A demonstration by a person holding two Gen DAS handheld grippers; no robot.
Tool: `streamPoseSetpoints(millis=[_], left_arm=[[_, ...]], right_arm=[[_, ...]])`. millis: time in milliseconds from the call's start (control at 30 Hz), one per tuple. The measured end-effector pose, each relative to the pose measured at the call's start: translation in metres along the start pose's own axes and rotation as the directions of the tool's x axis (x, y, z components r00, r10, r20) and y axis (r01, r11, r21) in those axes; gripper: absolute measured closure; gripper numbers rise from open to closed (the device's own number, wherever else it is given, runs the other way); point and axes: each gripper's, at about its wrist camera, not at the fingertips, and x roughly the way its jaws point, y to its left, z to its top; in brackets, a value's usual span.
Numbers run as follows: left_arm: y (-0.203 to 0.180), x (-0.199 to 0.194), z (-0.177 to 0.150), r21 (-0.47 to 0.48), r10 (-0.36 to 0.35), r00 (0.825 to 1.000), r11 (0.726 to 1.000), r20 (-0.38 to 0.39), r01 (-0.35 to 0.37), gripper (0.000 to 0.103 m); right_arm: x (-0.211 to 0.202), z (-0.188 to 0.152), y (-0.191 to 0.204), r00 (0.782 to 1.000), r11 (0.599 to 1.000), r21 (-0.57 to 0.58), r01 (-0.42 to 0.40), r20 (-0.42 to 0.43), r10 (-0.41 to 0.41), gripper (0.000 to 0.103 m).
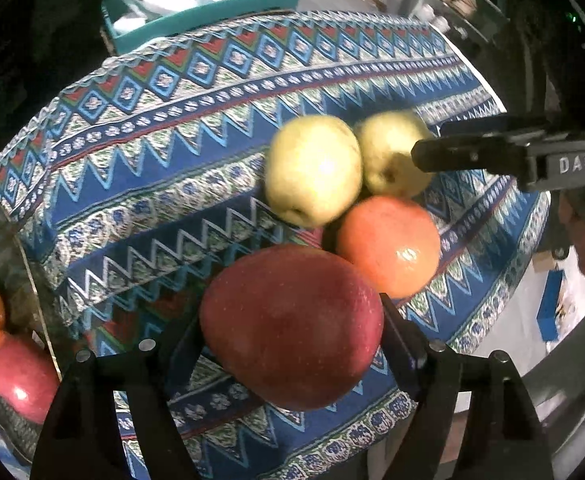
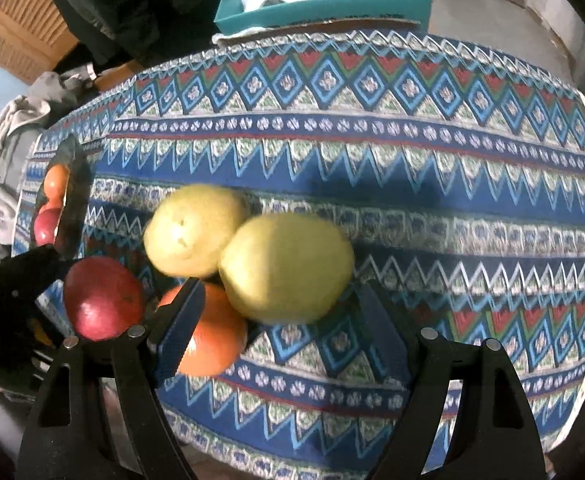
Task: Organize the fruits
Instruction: 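Grasp a red apple with the left gripper while the right gripper grasps a large yellow-green pear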
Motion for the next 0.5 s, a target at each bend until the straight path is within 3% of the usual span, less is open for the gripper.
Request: streamPoseSetpoints(millis=[500], left_arm=[[0.033, -0.008, 0.011, -0.094, -0.007, 1.0, 0.996, 0.025, 0.01, 0.022]], right_arm=[[0.04, 0.025, 0.004, 0.998, 0.998, -0.056, 0.019, -0.062, -0.023, 0.019]])
